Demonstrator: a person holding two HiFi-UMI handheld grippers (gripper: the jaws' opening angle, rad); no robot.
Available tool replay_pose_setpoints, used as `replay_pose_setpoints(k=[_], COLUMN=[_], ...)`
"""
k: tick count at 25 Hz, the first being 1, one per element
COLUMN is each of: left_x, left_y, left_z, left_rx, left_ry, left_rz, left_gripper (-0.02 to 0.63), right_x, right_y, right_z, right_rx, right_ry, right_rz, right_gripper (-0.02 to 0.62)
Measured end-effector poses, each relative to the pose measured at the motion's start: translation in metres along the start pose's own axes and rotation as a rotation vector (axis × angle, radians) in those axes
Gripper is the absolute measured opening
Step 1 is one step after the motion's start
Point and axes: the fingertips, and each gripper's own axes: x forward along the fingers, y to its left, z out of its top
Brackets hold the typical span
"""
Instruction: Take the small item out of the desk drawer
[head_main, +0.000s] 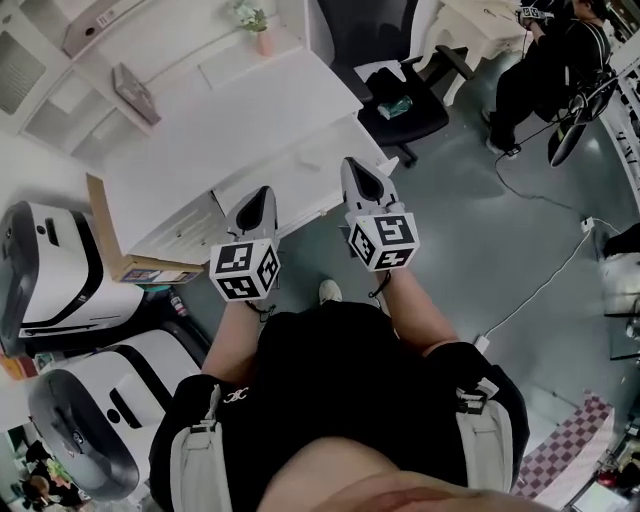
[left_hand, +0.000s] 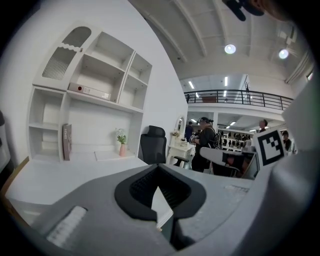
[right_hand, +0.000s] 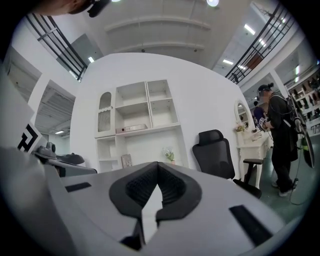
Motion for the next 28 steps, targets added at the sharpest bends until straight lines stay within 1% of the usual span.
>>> replay_pose_setpoints(k=[6,9,12,13,14,15,16,19,24,28], left_x=[0.017,0.028,0.037,0.040,0.042,0.044,0.046,0.051,0.052,0.052], left_y=[0.007,0.017,0.031,0.036,0.041,0.046,0.051,0.070,0.104,0.130], left_z=[0.006,0.013,0.016,0.016,0.016,0.016,0.016,0.014,0.010,0.003], left_rx=[-0.004,-0.008,-0.014,-0.016,-0.019,-0.022,-0.025,-0.033,-0.053,-0.072], left_ry=[0.000,0.001,0.005,0.009,0.012,0.013,0.014,0.023,0.038,0.055], left_rz=[0.015,0.017,0.019,0.020,0.022,0.025,0.029,0.044,0.082,0.116], left_gripper=[0.014,0.014,0.014,0.015,0.014,0.015,0.014,0.014,0.014,0.015], right_x=[0.023,0.040,0.060,0.067,0.074,0.080,0.087,0.107,0.135,0.158], right_y=[-0.006,-0.008,-0.005,-0.002,0.002,0.006,0.009,0.016,0.015,0.008], right_z=[-0.004,-0.010,-0.025,-0.033,-0.042,-0.053,-0.064,-0.099,-0.158,-0.198], right_rx=[-0.036,-0.060,-0.111,-0.132,-0.151,-0.169,-0.189,-0.266,-0.385,-0.450], right_ry=[0.032,0.077,0.135,0.164,0.200,0.241,0.286,0.409,0.593,0.695], right_rz=[0.034,0.043,0.062,0.079,0.105,0.135,0.163,0.207,0.234,0.260], right_gripper=[-0.003,-0.003,-0.002,-0.002,0.026,0.080,0.112,0.166,0.192,0.212])
